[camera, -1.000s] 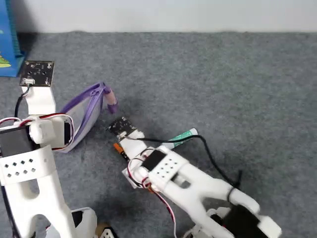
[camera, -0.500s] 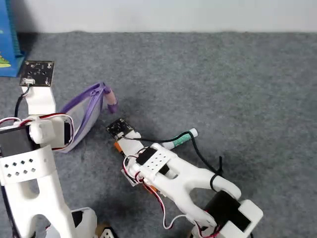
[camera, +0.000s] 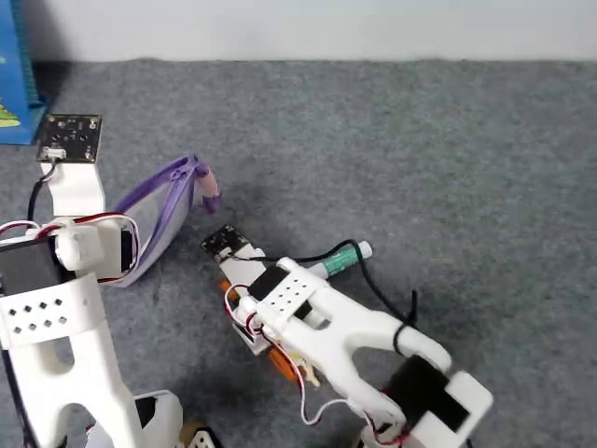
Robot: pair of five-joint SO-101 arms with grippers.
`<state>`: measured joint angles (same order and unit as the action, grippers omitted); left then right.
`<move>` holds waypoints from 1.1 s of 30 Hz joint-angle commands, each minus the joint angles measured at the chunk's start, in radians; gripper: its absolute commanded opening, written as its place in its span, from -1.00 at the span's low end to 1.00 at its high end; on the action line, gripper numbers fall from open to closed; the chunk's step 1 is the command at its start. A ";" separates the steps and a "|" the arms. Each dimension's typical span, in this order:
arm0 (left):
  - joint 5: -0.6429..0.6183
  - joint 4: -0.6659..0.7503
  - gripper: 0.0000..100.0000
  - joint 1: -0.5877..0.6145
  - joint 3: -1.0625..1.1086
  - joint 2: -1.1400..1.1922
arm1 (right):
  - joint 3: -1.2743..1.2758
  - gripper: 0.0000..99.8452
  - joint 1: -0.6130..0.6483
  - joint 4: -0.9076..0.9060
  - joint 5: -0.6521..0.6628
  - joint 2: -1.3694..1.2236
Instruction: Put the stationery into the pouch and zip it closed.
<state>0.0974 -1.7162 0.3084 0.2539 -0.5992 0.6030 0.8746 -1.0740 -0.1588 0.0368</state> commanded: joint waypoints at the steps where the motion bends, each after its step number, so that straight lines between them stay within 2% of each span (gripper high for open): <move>1: -0.011 0.000 -0.98 -0.003 -0.027 0.000 | -0.006 -0.98 -0.008 -0.125 0.012 0.145; 7: -0.011 0.000 -0.98 -0.003 -0.027 0.000 | -0.006 -0.98 -0.008 -0.262 0.009 0.328; 10: -0.011 0.000 -0.98 -0.003 -0.027 0.000 | 0.000 -0.97 -0.007 -0.268 0.006 0.374; 13: -0.011 0.000 -0.98 -0.003 -0.027 0.000 | 0.040 -0.92 -0.004 -0.199 0.005 0.374; 19: -0.011 0.000 -0.98 -0.003 -0.027 0.000 | 0.158 -0.67 -0.002 0.053 -0.052 0.366; 28: -0.011 0.000 -0.98 -0.003 -0.027 0.000 | 0.080 -0.67 0.031 0.272 -0.072 0.053; 33: -0.011 0.000 -0.98 -0.003 -0.027 0.000 | -0.011 -0.72 0.028 0.292 -0.107 -0.139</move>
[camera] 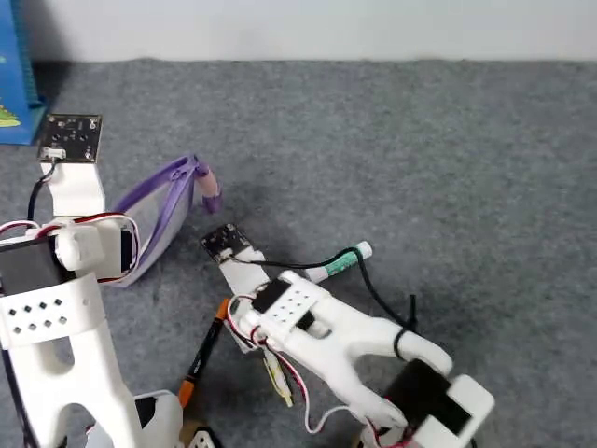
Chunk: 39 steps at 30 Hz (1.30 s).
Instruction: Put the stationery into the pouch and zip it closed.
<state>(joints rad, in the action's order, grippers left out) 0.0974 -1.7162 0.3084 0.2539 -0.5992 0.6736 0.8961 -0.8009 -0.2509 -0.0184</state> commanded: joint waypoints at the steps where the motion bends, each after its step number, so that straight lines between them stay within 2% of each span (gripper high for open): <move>1: -0.011 0.000 -0.98 -0.003 -0.027 0.000 | -0.101 -0.78 0.001 -0.004 -0.015 -0.096; 3: -0.011 0.000 -0.98 -0.003 -0.027 0.000 | -0.123 -0.97 -0.010 -0.027 -0.015 -0.091; 4: -0.011 0.000 -0.98 -0.002 -0.027 0.000 | -0.123 -1.00 -0.022 -0.033 -0.015 -0.082; 6: -0.011 0.000 -0.98 -0.002 -0.027 0.000 | -0.120 -0.95 -0.048 -0.065 -0.014 -0.056; 13: -0.011 0.000 -0.98 -0.003 -0.025 0.000 | -0.080 -0.98 -0.125 -0.278 -0.014 0.111; 24: -0.011 0.000 -0.98 -0.003 -0.024 0.000 | 0.025 -0.98 -0.160 -0.360 0.041 0.621; 31: -0.011 0.000 -0.98 -0.003 -0.022 0.000 | 0.025 -0.98 -0.160 -0.252 0.043 0.892; 39: -0.011 -0.002 -0.98 -0.003 -0.022 0.000 | 0.025 -0.98 -0.159 0.059 0.044 1.021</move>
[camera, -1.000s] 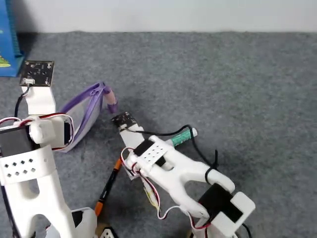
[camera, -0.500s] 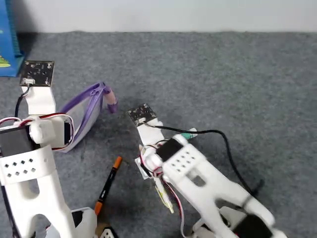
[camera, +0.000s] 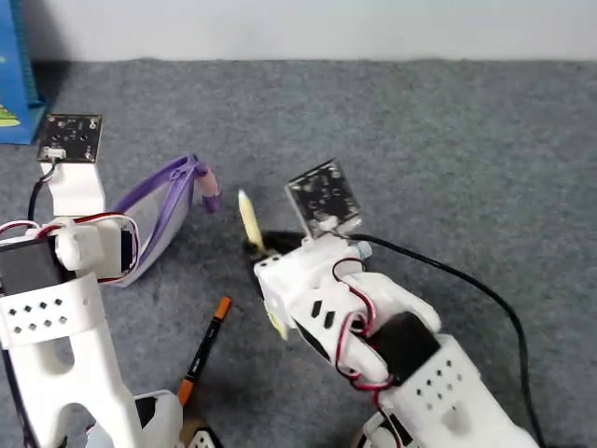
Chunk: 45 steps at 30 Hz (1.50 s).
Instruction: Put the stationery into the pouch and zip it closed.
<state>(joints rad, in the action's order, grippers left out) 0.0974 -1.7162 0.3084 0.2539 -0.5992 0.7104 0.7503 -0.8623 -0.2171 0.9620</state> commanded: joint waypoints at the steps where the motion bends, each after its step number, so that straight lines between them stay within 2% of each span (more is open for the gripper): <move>1: -0.011 -0.002 -0.98 -0.003 -0.022 0.000 | -0.012 -0.98 -0.013 0.170 0.011 0.039; 12: -0.011 -0.002 -0.98 -0.003 -0.021 0.000 | -0.003 -0.98 -0.013 0.748 0.005 0.035; 17: -0.011 0.000 -0.98 -0.003 -0.021 0.000 | 0.089 -0.98 0.050 1.015 0.012 0.045; 25: -0.011 0.000 -0.98 -0.003 -0.021 0.000 | 0.293 -0.98 0.130 1.488 0.221 -0.091; 32: -0.011 0.000 -0.98 -0.003 -0.021 0.000 | 0.293 -0.98 0.133 1.767 0.267 -0.346; 36: -0.011 0.000 -0.98 -0.003 -0.021 0.000 | 0.269 -0.98 0.133 1.854 0.293 -0.453; 45: -0.011 0.008 -0.98 -0.003 -0.004 0.000 | 0.273 -0.98 0.127 1.856 0.296 -0.527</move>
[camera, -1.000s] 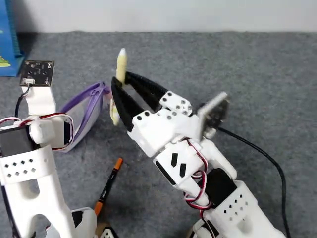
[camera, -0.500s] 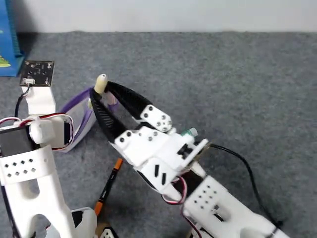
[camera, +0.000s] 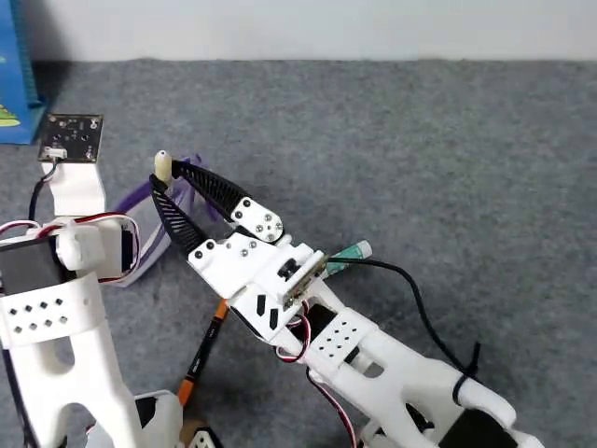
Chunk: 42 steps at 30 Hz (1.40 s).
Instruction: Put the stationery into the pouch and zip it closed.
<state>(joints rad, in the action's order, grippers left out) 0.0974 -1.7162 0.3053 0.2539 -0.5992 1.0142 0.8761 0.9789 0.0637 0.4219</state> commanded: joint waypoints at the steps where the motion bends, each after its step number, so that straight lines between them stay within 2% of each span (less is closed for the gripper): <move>1: -0.011 0.017 -0.98 0.000 0.005 0.000 | -0.021 -0.98 0.001 0.015 0.015 0.024; 3: -0.011 0.029 -0.98 0.000 0.019 0.000 | -0.009 -0.98 0.001 0.010 0.017 0.053; 6: -0.011 0.035 -0.98 0.000 0.028 0.000 | -0.006 -0.96 0.001 -0.096 0.015 0.111; 10: -0.011 0.035 -0.98 0.000 0.028 0.000 | -0.006 -0.69 0.008 -0.297 0.006 0.196; 13: -0.011 0.035 -0.98 0.000 0.028 0.000 | -0.008 -0.52 0.016 -0.404 -0.057 0.248; 22: -0.011 0.035 -0.98 0.000 0.028 0.000 | -0.008 -0.52 0.015 -0.647 -0.129 0.366; 25: -0.011 0.035 -0.98 0.000 0.027 0.000 | -0.008 -0.52 0.013 -0.840 -0.187 0.449; 30: -0.012 0.035 -0.98 0.005 0.007 0.000 | -0.008 -0.52 0.002 -1.182 -0.362 0.579; 34: -0.020 0.029 -0.98 0.005 -0.002 0.000 | -0.005 -0.52 0.001 -1.400 -0.462 0.602; 37: -0.038 0.029 -0.98 0.005 -0.002 0.000 | 0.002 -0.52 0.002 -1.492 -0.514 0.601; 42: -0.038 0.028 -0.98 0.005 -0.002 0.000 | 0.055 -0.53 0.028 -1.515 -0.565 0.504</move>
<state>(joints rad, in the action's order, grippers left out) 0.0729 -1.6978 0.3038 0.2800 -0.6038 1.0664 0.8853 -0.5278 -0.4703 0.9743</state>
